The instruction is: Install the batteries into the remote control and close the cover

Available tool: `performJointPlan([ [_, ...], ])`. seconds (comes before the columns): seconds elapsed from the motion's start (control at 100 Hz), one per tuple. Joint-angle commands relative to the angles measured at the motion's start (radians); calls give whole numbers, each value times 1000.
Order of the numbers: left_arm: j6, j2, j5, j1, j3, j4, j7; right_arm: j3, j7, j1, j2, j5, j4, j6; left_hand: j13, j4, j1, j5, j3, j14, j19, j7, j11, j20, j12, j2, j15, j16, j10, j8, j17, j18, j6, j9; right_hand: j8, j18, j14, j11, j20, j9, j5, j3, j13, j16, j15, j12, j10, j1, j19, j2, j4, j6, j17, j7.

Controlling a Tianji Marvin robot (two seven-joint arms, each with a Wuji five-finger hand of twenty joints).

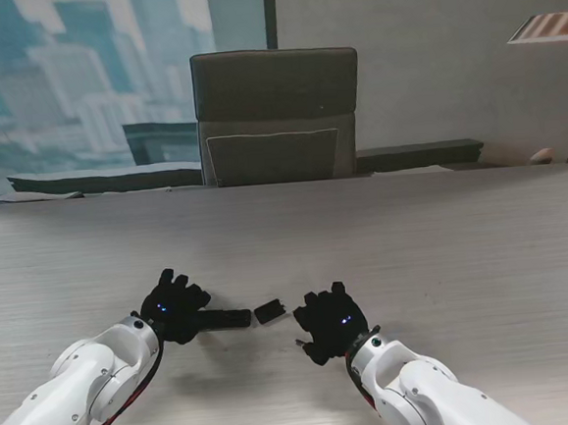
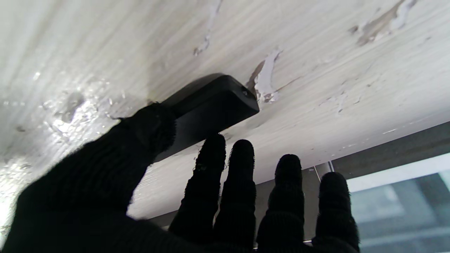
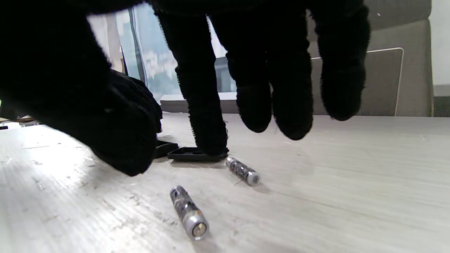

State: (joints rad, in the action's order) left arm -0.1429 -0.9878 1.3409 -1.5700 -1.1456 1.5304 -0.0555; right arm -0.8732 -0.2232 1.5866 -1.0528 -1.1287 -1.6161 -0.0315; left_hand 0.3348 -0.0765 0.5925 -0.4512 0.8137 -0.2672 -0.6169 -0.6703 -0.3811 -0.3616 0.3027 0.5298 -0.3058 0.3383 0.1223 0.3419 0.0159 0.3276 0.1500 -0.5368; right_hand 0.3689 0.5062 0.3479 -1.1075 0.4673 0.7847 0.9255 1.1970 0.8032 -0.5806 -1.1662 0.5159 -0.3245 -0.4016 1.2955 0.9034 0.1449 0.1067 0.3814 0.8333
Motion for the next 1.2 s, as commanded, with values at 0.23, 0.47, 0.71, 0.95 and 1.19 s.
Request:
performJointPlan([
  [0.23, -6, 3, -10, -32, 11, -49, -25, 57, -13, -26, 2, -18, 52, -14, 12, -17, 6, -204, -19, 3, -24, -189, -14, 13, 13, 26, -10, 0, -4, 39, 8, 5, -228, -8, -113, -31, -36, -67, 36, -14, 18, 30, -2, -33, -51, 30, 23, -35, 48, 54, 76, -30, 6, 76],
  [0.47, -4, 2, -13, -32, 12, -48, -29, 110, -19, -75, -1, 4, 108, -22, 14, -18, 4, -203, -20, 5, -27, -190, -15, 14, 14, 22, -13, 1, -2, 39, 8, 6, -229, -8, -240, -36, -53, -83, 41, -9, -38, 46, 7, -35, -59, 25, 42, -145, 52, 55, 152, -61, 12, 233],
  [0.71, -6, 3, -14, -32, 12, -45, -36, 150, -20, -104, 1, 8, 145, -24, 14, -17, 3, -202, -22, 4, -29, -189, -14, 15, 14, 17, -12, 1, -2, 39, 8, 6, -227, -7, -281, -40, -55, -100, 40, 45, 25, 65, 28, -29, -54, -73, 57, -242, 52, -16, 157, -87, 14, 319],
  [0.95, -7, 2, -18, -30, 16, -46, -34, 128, -20, -88, 0, 12, 126, -13, 12, -14, 1, -198, -24, 4, -31, -187, -13, 16, 13, 10, -12, 1, 1, 39, 8, 5, -221, -4, -232, -33, -41, -124, 38, 57, 23, 88, 28, -34, -69, -89, 47, -271, 47, -39, 149, -31, 10, 345],
  [1.19, -9, 2, -17, -30, 17, -47, -31, 94, -44, -83, -9, 22, 88, 30, 12, -14, 7, -199, -23, 4, -34, -190, -15, 16, 14, 14, -14, 2, 0, 41, 7, 4, -224, -5, -215, -29, -38, -130, 40, 60, 18, 101, 31, -35, -75, -90, 42, -274, 50, -37, 148, -23, 10, 351],
])
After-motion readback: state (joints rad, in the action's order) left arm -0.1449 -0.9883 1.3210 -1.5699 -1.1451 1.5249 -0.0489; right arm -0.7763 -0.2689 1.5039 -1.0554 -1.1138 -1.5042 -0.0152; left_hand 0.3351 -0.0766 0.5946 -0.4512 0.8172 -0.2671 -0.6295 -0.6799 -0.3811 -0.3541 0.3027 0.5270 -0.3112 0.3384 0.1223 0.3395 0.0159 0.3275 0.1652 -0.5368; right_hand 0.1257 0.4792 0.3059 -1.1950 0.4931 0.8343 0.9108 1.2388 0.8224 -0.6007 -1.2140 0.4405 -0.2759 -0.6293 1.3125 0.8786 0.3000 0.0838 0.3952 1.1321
